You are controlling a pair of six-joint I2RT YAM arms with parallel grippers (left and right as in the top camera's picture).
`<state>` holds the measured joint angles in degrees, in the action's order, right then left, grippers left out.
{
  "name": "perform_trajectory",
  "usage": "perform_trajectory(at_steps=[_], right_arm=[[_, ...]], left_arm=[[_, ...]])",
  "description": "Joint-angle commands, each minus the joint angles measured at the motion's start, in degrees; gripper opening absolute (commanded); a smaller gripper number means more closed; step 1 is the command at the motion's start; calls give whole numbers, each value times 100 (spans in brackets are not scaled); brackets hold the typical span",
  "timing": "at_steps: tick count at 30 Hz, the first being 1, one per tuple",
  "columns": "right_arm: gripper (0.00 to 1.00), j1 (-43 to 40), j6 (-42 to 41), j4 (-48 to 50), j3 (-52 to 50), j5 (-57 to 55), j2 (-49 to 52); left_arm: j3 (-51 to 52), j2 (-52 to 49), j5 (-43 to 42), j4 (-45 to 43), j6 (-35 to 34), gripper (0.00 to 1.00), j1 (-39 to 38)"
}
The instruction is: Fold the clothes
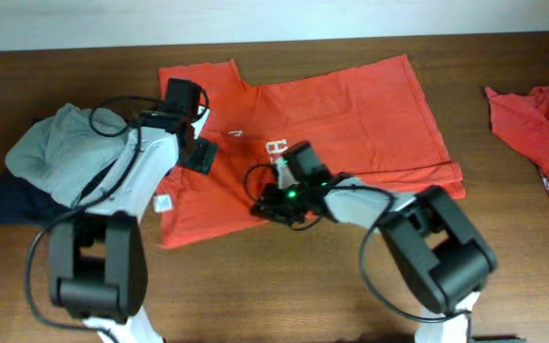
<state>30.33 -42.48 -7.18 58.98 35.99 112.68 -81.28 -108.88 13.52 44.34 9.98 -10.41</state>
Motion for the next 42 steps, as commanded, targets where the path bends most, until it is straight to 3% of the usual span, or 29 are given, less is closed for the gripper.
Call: perform_trajectory(at_steps=[1,8,15,17,21,26,30,42], right_arm=[[33,-793,1084,-595,-116,-811,-1088],[45,-2667,2107,-1910,-116,-870,-2568],[49,-4358,2260,-2782,-116,-885,-2726],[49,-4666,2326,-2874,-116,-883,-2726],[49,-5064,2452,-2931,-116,-887,-2726],[54,-5174,2448,-2983,-118,-1259,-2715],[55,-5167,2446,-3206,-125,-1488,-2404],[54,-5169,2334,-3401,-133,-1532,-1353]], left_arm=[[-116,413,-435,538,-503,97,11],[297,382,-1517,826,-743,96,9],[1296,382,-1598,662,-1110,95,4],[1744,382,-1593,326,-1473,78,9],[2302,382,-1497,-192,-2109,1,72],[2461,385,-428,-221,-2667,1,667],[2461,385,-603,-581,-2522,0,1134],[2461,385,-619,-586,-2404,1,1132]])
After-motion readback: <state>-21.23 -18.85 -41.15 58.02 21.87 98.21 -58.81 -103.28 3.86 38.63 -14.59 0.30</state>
